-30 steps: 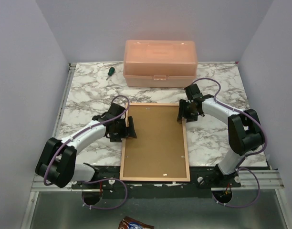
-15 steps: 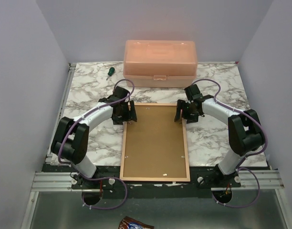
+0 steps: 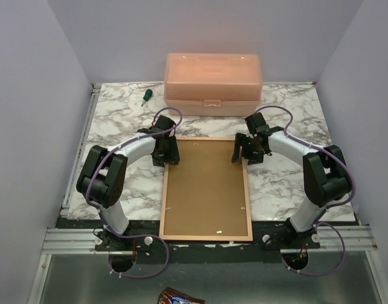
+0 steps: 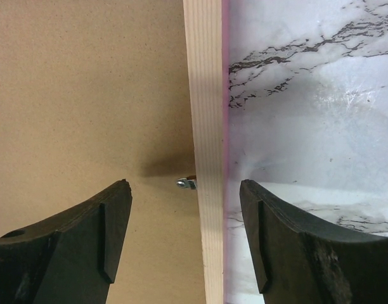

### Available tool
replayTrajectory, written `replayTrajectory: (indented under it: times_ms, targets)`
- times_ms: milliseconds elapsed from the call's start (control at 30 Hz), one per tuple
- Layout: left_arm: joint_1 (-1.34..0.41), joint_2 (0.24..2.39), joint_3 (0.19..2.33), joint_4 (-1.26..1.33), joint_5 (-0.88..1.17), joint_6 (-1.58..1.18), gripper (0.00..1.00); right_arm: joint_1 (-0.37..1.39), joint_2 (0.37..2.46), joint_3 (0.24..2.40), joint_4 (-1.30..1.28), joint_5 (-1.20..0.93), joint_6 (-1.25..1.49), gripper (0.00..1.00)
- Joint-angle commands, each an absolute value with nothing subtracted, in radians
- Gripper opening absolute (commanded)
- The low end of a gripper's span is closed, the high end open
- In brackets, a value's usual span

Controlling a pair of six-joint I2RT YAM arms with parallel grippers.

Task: Put the photo into the frame
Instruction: Install the photo frame at the center of the board, then adjust the photo frame at the center of the board.

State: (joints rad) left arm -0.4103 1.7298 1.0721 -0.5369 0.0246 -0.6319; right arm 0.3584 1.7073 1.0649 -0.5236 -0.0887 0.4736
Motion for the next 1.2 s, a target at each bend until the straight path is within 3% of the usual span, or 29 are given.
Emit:
replayTrajectory:
  times_ms: [0, 267, 467, 700, 767, 833, 900, 1033, 1167]
  targets:
    - [-0.422, 1.774, 1.082, -0.559, -0.041, -0.626, 0.58, 0.356, 1.697, 1.048, -0.524, -0.101, 0.469, 0.76]
    - [-0.423, 1.794, 1.063, -0.543, -0.052, -0.627, 0.29, 0.356, 1.699, 1.036, -0.519, -0.109, 0.467, 0.76]
    - [-0.423, 1.783, 1.044, -0.530, -0.033, -0.620, 0.00, 0.356, 1.698, 1.035, -0.514, -0.114, 0.468, 0.76]
    - [-0.423, 1.733, 1.017, -0.509, 0.019, -0.617, 0.00, 0.356, 1.680, 1.034, -0.520, -0.117, 0.467, 0.79]
    - [-0.423, 1.700, 1.009, -0.511, 0.039, -0.623, 0.16, 0.356, 1.666, 1.028, -0.522, -0.113, 0.468, 0.84]
    - [-0.423, 1.658, 1.003, -0.520, 0.047, -0.627, 0.43, 0.356, 1.648, 1.022, -0.525, -0.108, 0.470, 0.88]
    - [-0.423, 1.609, 0.995, -0.534, 0.051, -0.629, 0.59, 0.356, 1.628, 1.015, -0.531, -0.100, 0.472, 0.91]
    - [-0.423, 1.518, 0.962, -0.556, 0.072, -0.629, 0.75, 0.354, 1.585, 0.992, -0.539, -0.096, 0.484, 0.93]
    - [-0.423, 1.442, 0.878, -0.531, 0.148, -0.662, 0.80, 0.354, 1.540, 0.973, -0.557, -0.115, 0.505, 0.94]
